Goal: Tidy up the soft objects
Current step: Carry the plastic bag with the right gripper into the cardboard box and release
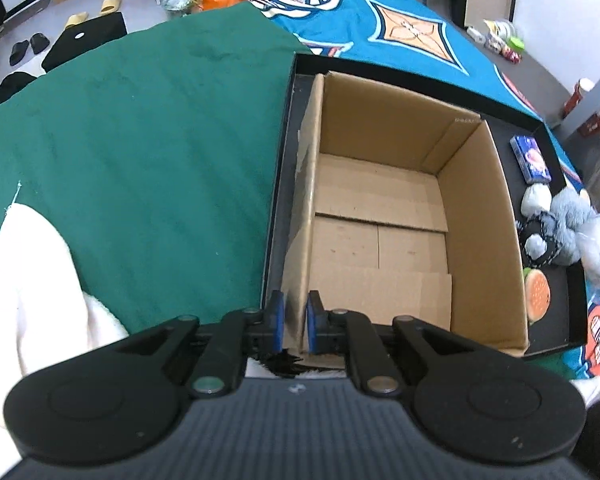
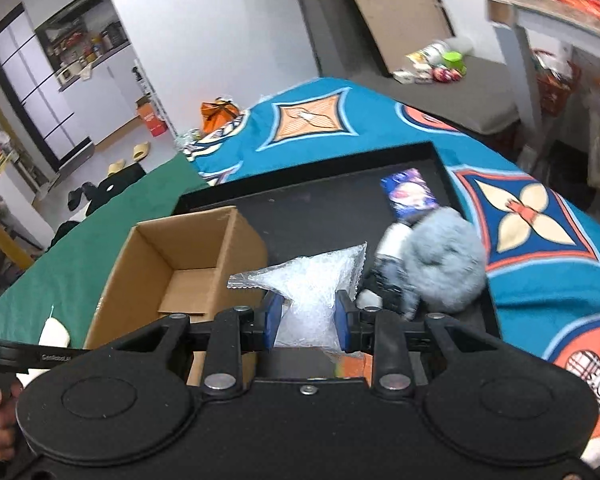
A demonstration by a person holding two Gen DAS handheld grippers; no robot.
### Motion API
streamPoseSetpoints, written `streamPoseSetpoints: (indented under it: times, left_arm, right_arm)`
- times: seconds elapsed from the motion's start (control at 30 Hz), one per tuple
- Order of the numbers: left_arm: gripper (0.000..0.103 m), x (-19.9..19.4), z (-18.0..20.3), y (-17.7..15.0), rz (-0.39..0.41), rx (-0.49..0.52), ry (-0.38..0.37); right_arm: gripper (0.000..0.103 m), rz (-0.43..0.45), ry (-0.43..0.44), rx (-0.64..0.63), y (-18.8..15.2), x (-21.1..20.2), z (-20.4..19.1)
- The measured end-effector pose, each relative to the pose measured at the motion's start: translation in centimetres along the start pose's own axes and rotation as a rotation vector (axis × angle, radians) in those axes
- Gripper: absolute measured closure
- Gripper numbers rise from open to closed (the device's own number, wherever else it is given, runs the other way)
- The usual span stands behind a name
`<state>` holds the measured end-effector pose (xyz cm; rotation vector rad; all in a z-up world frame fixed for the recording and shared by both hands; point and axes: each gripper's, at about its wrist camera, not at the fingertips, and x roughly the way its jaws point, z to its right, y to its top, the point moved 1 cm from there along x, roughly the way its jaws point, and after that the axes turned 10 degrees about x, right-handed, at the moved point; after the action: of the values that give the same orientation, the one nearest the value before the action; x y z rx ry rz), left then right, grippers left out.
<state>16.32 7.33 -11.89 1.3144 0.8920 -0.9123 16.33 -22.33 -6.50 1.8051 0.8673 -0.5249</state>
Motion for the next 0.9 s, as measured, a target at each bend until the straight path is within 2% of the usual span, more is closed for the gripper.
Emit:
streamPoseSetpoints:
  times: [0.37,0.67,0.83,0.87,0.9]
  left_arm:
    - [0.094,0.6,-0.7,-0.2,0.015,-0.005,-0.041]
    - [0.093,1.2,-1.6,-0.6,0.02,-0.029,-0.081]
    - [0.093,1.3,-2.0,-0.7,0.028,-0.047,-0.098]
    - [0.093,1.3,-2.1,-0.7,0.028,-0.053,-0.103]
    - [0.093,1.2,-2.1,-0.7,0.028,-0.055,-0.105]
  right_arm:
    - [0.075,0.031,0.053,-0.107,-0.1,1.3,-6.3]
    - [0.075,0.064,0.044,-0.217,-0.4,2.9,-10.4]
    - [0.074,0.086,0.127,-0.224,0.0,3.0,-12.5]
    - [0.072,0.107,0.167,-0.228,0.1,2.8,-12.9]
    - [0.062,0.126,0.195,-0.234,0.2,2.6,-13.2]
